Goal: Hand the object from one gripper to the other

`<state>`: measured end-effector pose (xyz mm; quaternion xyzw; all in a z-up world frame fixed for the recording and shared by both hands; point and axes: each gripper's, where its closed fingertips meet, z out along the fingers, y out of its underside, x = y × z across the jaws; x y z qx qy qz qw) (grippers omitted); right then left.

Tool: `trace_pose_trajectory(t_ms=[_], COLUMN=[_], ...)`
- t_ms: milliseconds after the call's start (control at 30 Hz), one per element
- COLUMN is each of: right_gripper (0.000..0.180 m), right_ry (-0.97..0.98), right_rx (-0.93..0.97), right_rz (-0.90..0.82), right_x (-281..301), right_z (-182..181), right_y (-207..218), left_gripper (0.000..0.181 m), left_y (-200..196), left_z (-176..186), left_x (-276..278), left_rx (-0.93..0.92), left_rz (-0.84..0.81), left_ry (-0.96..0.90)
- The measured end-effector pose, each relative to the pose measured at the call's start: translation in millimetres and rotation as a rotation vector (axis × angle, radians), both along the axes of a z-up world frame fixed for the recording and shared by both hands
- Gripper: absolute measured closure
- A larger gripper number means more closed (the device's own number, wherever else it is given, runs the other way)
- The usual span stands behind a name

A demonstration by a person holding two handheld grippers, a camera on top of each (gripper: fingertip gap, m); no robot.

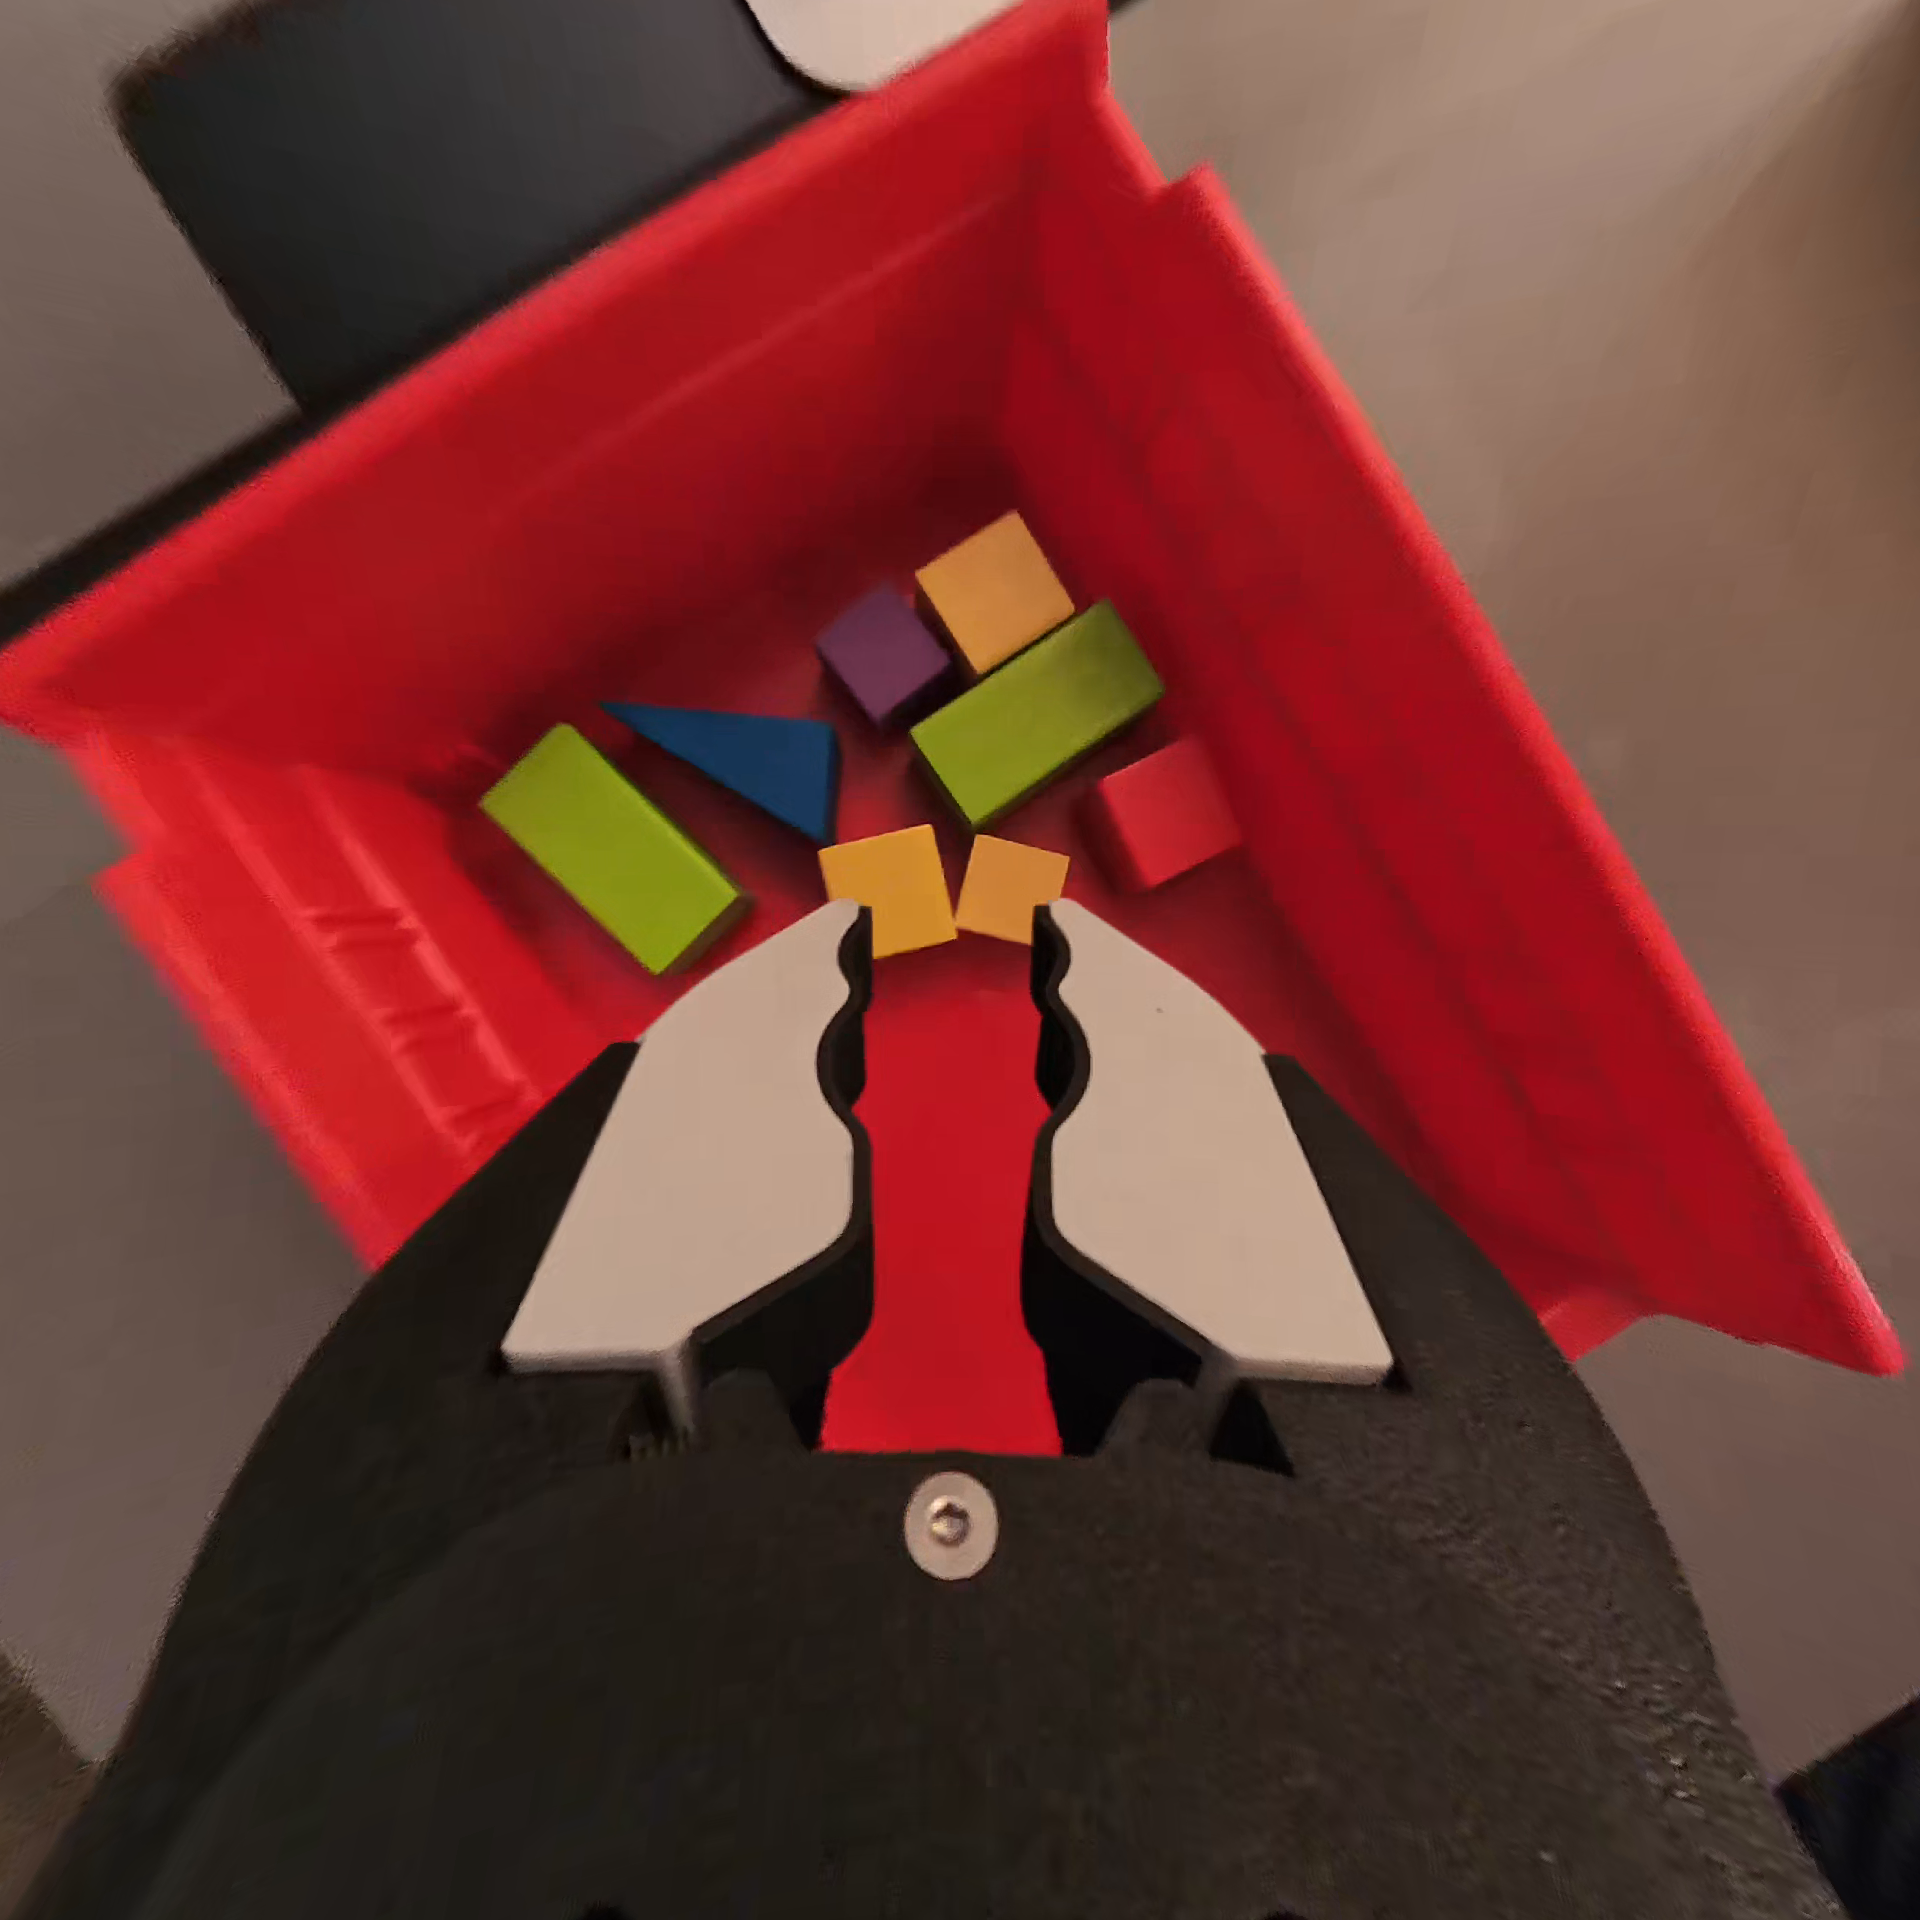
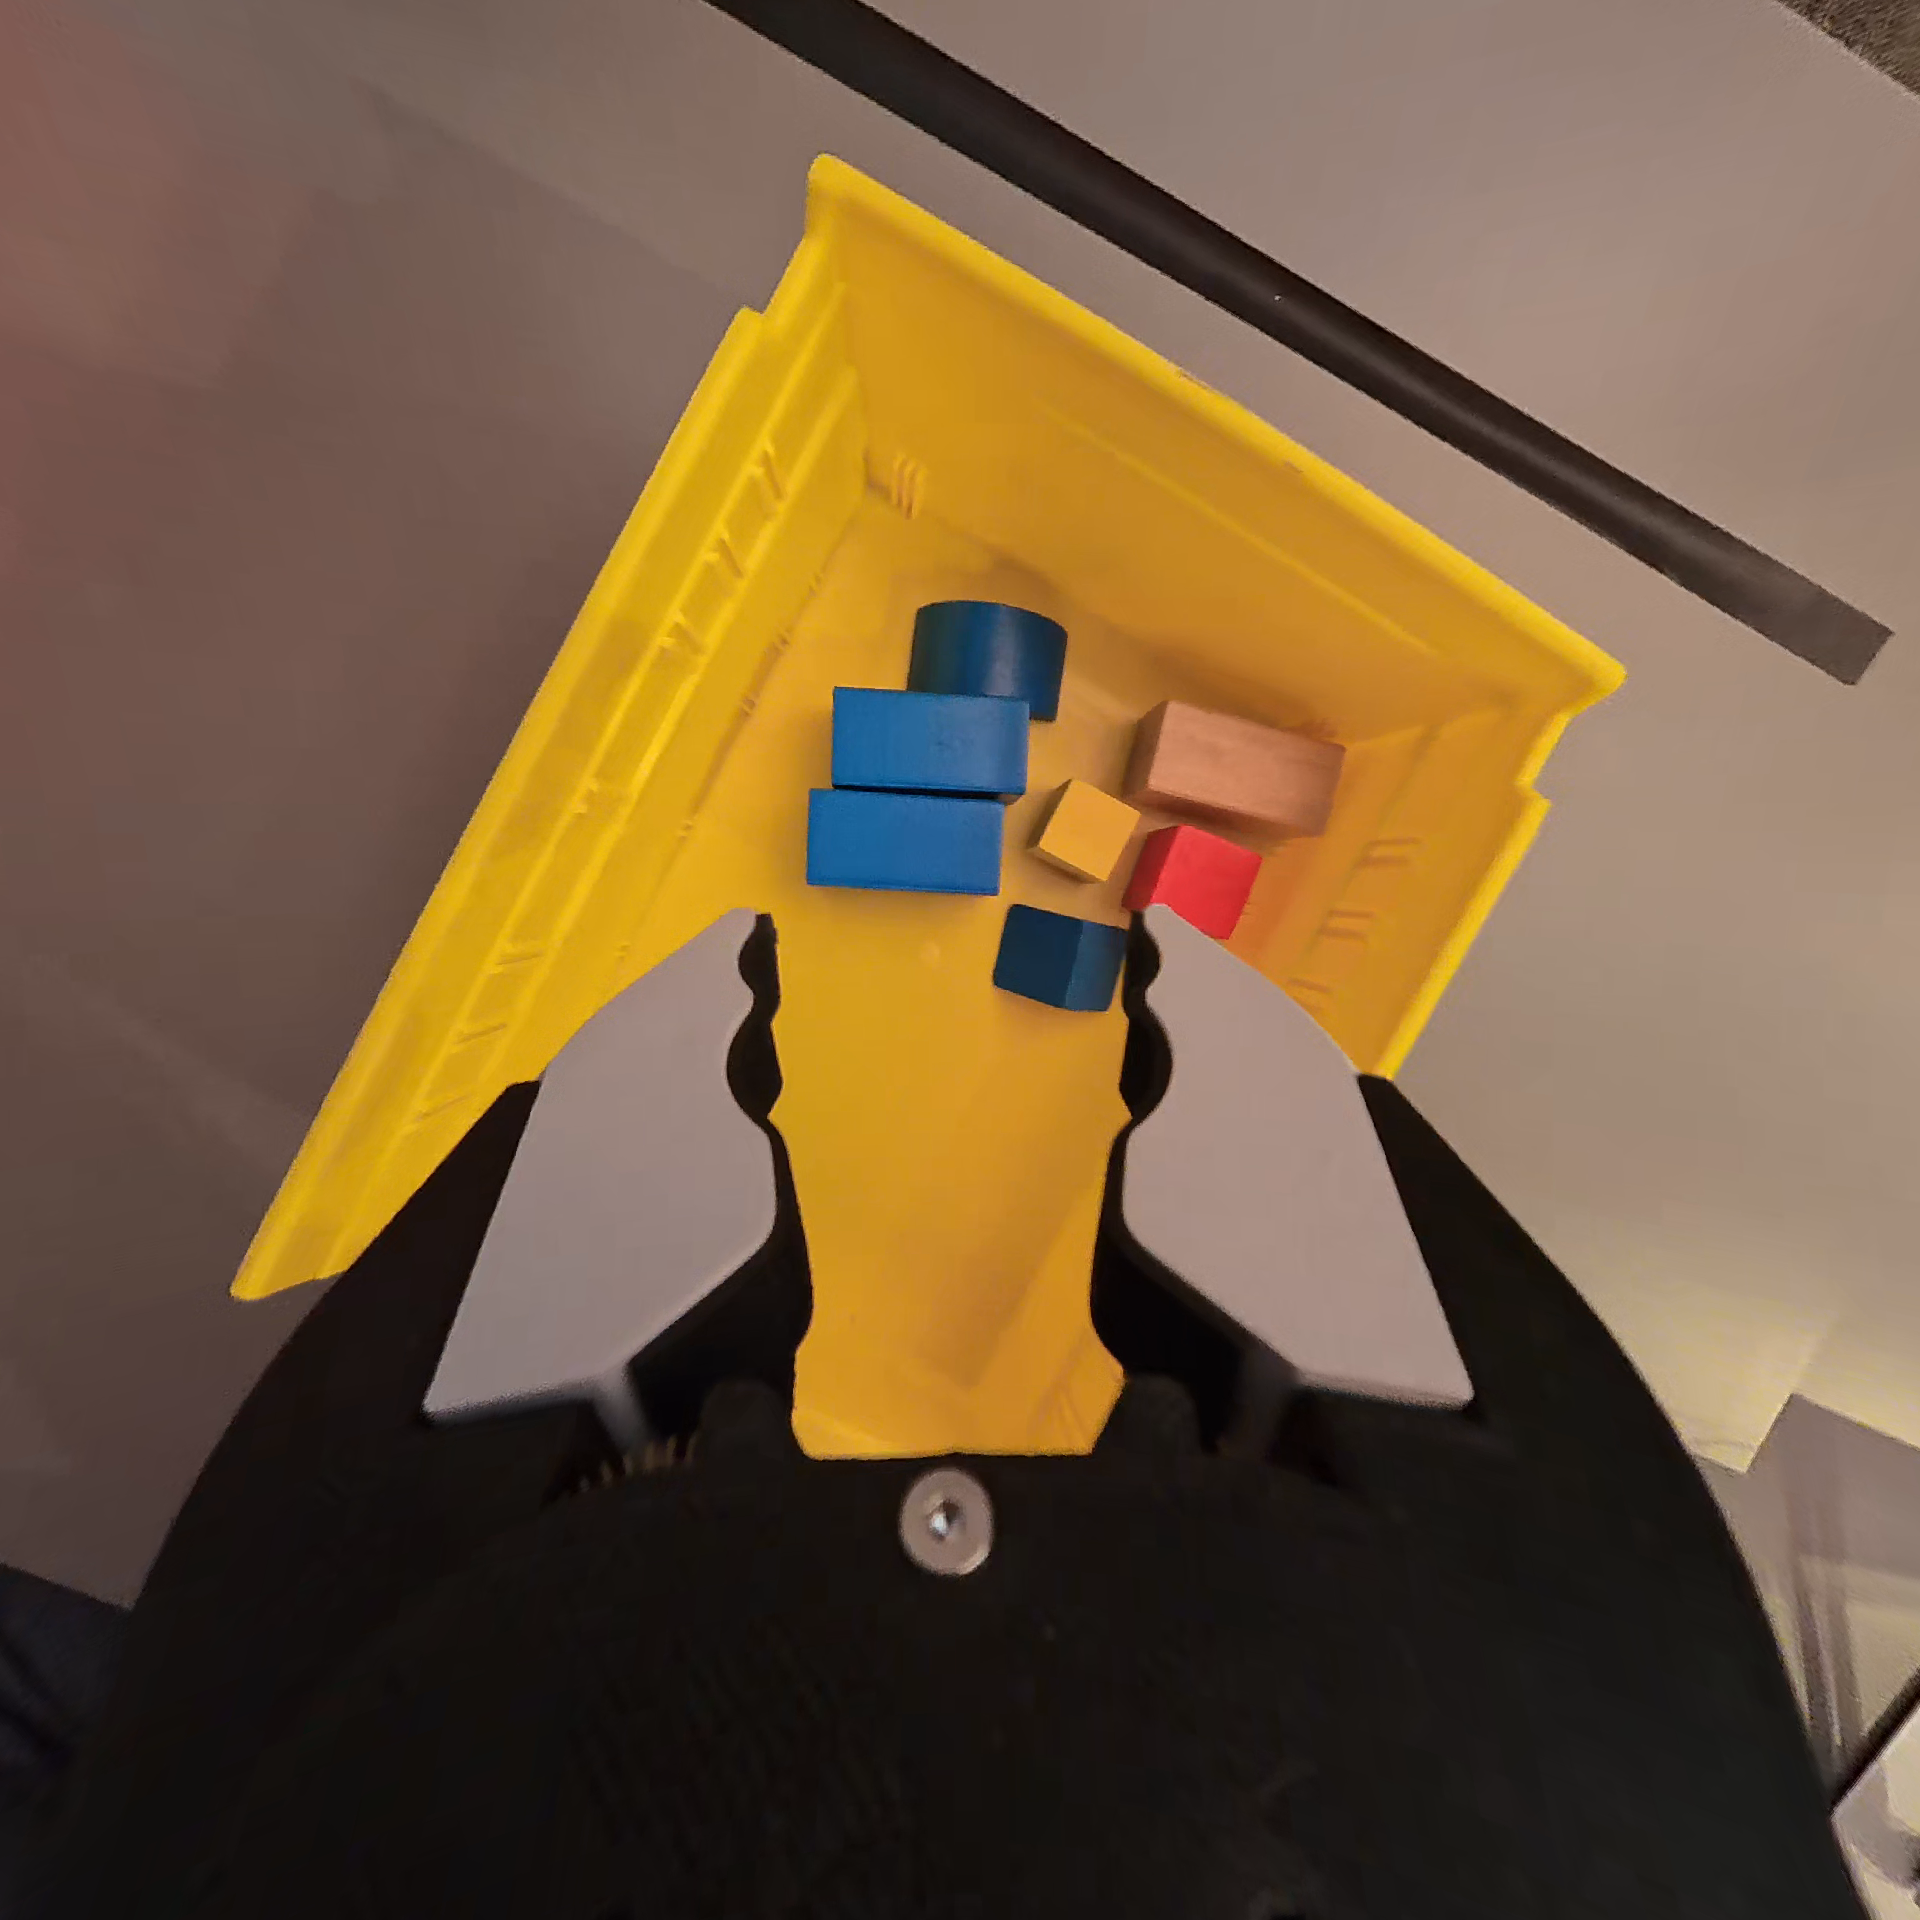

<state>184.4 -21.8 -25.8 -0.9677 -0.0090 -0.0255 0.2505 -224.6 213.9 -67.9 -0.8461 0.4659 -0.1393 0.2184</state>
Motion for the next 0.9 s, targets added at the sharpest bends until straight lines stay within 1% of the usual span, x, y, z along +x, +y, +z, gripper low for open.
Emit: trace_pose_trajectory(t_ms=[67,167,400,467,567,900], right_gripper=[0.115,0.115,0.115,0.116,0.116,0.117], right_ry=[0.000,-0.005,-0.016,-0.016,-0.023,-0.037], right_rx=[-0.003,-0.012,-0.046,-0.057,-0.067,-0.104], right_rz=[0.000,0.006,0.028,0.032,0.033,0.046], right_x=[1,1,-3,-3,-3,-5], right_z=[0,-1,-7,-8,-10,-16], right_y=[-2,-2,-2,-3,-4,-4], left_gripper=[0.149,0.149,0.151,0.151,0.150,0.150], left_y=[3,9,18,22,18,19], left_z=[-17,-36,-58,-60,-65,-67], left_x=[6,5,-1,-3,-4,-5], left_rx=[-0.050,-0.072,-0.067,-0.056,-0.100,-0.122], left_rz=[0.011,0.050,0.092,0.105,0.110,0.118], left_ry=[0.017,0.087,0.180,0.188,0.190,0.170])
